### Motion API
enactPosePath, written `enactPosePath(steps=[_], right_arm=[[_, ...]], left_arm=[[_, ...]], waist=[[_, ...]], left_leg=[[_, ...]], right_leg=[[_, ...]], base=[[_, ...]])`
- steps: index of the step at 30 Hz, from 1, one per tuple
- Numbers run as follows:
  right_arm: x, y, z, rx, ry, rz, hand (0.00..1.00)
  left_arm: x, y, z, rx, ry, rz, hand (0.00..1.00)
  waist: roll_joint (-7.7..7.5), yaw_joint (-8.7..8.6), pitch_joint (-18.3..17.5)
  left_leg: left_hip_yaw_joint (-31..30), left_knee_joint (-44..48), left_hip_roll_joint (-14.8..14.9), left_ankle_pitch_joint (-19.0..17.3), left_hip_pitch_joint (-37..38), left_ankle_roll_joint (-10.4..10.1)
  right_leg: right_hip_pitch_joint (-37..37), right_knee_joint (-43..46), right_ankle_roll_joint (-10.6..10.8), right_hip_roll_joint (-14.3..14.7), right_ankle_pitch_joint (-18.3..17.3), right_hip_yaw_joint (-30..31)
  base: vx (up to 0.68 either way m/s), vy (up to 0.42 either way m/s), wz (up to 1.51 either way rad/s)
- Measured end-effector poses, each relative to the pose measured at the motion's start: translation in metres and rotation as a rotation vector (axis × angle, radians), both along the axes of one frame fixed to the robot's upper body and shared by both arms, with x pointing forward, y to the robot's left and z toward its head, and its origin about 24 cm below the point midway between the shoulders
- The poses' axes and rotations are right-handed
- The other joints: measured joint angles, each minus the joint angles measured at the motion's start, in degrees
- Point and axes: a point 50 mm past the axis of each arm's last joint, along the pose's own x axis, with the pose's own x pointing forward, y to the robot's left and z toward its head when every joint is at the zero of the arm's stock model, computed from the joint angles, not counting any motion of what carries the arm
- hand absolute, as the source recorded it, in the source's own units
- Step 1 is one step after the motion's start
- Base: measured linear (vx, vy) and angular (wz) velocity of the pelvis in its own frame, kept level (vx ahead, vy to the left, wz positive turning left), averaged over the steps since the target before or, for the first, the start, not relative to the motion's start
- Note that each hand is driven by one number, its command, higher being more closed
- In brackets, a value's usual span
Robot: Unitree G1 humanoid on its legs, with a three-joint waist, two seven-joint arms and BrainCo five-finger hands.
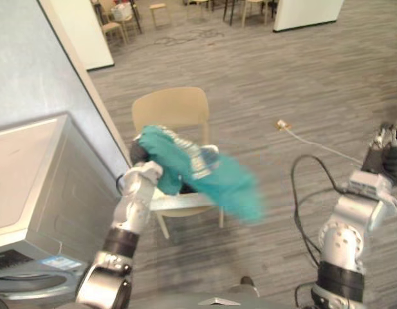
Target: Pick up the laundry basket with both hands and put the clothes into the washing machine.
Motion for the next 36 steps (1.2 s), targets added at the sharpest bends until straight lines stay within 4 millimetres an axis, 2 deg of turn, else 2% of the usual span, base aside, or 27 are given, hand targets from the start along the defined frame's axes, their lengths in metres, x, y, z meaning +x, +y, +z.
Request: enactPosePath(steps=[1, 4, 6, 7, 12, 14, 15, 16, 20, 24, 26, 30, 36], right_arm=[[-0.004, -0.002, -0.006, 0.005, 0.030, -0.010, 0.00], [-0.020, -0.014, -0.041, 0.034, 0.198, -0.044, 0.00], [-0.038, -0.018, -0.076, 0.111, 0.345, -0.071, 0.00], [-0.042, -0.018, -0.084, 0.113, 0.386, -0.072, 0.00], [-0.066, -0.002, -0.122, 0.144, 0.568, -0.021, 0.00], [-0.080, 0.009, -0.153, 0.188, 0.700, 0.025, 0.00], [-0.085, 0.012, -0.162, 0.212, 0.732, 0.037, 0.00], [-0.098, 0.021, -0.182, 0.272, 0.813, 0.058, 0.00], [-0.133, 0.042, -0.221, 0.362, 1.027, 0.086, 0.00], [-0.154, 0.045, -0.242, 0.440, 1.124, 0.065, 0.00], [-0.162, 0.048, -0.250, 0.471, 1.160, 0.061, 0.00], [-0.179, 0.053, -0.265, 0.535, 1.231, 0.055, 0.00], [-0.191, 0.060, -0.280, 0.603, 1.295, 0.046, 0.00]], left_arm=[[-0.004, 0.005, -0.001, 0.003, -0.003, 0.016, 1.00], [-0.023, 0.026, -0.009, 0.020, -0.010, 0.067, 1.00], [-0.046, 0.040, -0.022, 0.024, 0.015, 0.101, 1.00], [-0.051, 0.043, -0.025, 0.026, 0.023, 0.108, 1.00], [-0.081, 0.051, -0.044, 0.031, 0.071, 0.103, 1.00], [-0.101, 0.050, -0.058, 0.011, 0.121, 0.099, 1.00], [-0.106, 0.049, -0.062, 0.002, 0.139, 0.097, 1.00], [-0.122, 0.047, -0.075, -0.020, 0.196, 0.102, 1.00], [-0.160, 0.043, -0.100, -0.091, 0.326, 0.132, 1.00], [-0.189, 0.043, -0.123, -0.180, 0.456, 0.202, 1.00], [-0.195, 0.043, -0.128, -0.196, 0.488, 0.227, 1.00], [-0.202, 0.041, -0.137, -0.247, 0.529, 0.251, 1.00], [-0.209, 0.038, -0.148, -0.279, 0.585, 0.257, 1.00]], waist=[[0.01, -0.05, 0.0], [-0.05, -0.21, 0.0], [-0.17, -0.08, -0.3], [-0.03, 0.00, -0.6], [0.24, 0.36, -1.0], [-0.21, 0.93, -1.2], [-0.30, 1.25, -1.2], [-0.41, 1.71, -1.2], [-0.87, 2.86, -1.2], [-1.59, 5.11, -1.3], [-1.90, 6.22, -1.4], [-2.12, 8.11, -1.4], [-2.53, 9.37, -1.4]], left_leg=[[0.0, 0.0, 0.0, 0.0, 0.0, 0.0], [-0.2, 0.0, 0.0, -0.1, 0.8, 0.0], [-0.3, 0.0, 0.0, -1.1, 1.6, -0.7], [-0.3, -0.1, -0.1, -1.4, 1.6, -0.5], [-1.6, -0.4, -0.2, -1.7, 1.2, -0.5], [-1.7, -0.4, -0.1, -1.7, 1.2, -0.5], [-1.7, -0.4, -0.1, -1.7, 1.2, -0.5], [-1.9, -0.4, 0.0, -1.8, 1.2, -0.5], [-3.1, -0.4, 0.1, -2.0, 2.5, -0.5], [-4.1, -0.3, 0.8, -2.0, 3.2, -0.5], [-4.7, -0.3, 1.0, -2.0, 3.2, -0.5], [-5.3, 0.0, 1.3, -1.9, 3.3, -0.4], [-6.3, 1.4, 1.6, -2.3, 3.0, -0.7]], right_leg=[[0.0, 0.0, 0.0, 0.0, 0.0, 0.0], [1.1, -0.6, -0.2, 0.0, 0.1, -0.1], [1.8, -1.4, 0.0, 0.0, -0.3, 0.0], [1.8, -1.4, 0.0, 0.1, -0.3, 0.0], [1.7, -1.7, -0.2, 0.2, -0.5, 0.3], [1.8, -1.6, -0.2, 0.4, -0.5, 0.3], [1.8, -1.6, -0.2, 0.4, -0.5, 0.3], [2.4, -1.4, -0.3, 0.4, -0.8, 0.2], [4.5, -0.2, -0.2, 0.3, -2.2, -1.4], [5.9, 1.7, -0.1, 0.2, -4.2, -4.0], [6.3, 2.4, 0.1, 0.2, -4.8, -4.9], [7.6, 3.4, 0.2, 0.0, -6.0, -7.0], [7.8, 4.9, 0.1, -0.1, -7.3, -7.5]], base=[[0.00, 0.000, 0.00], [0.00, 0.000, 0.00], [-0.04, 0.002, -0.03], [-0.04, 0.000, -0.05], [-0.01, -0.006, 0.01], [0.00, 0.000, 0.00], [0.00, 0.000, 0.00], [0.00, -0.008, 0.06], [0.02, -0.012, 0.19], [0.00, -0.019, 0.28], [-0.01, -0.027, 0.32], [0.01, -0.015, 0.26], [0.01, -0.003, 0.06]])
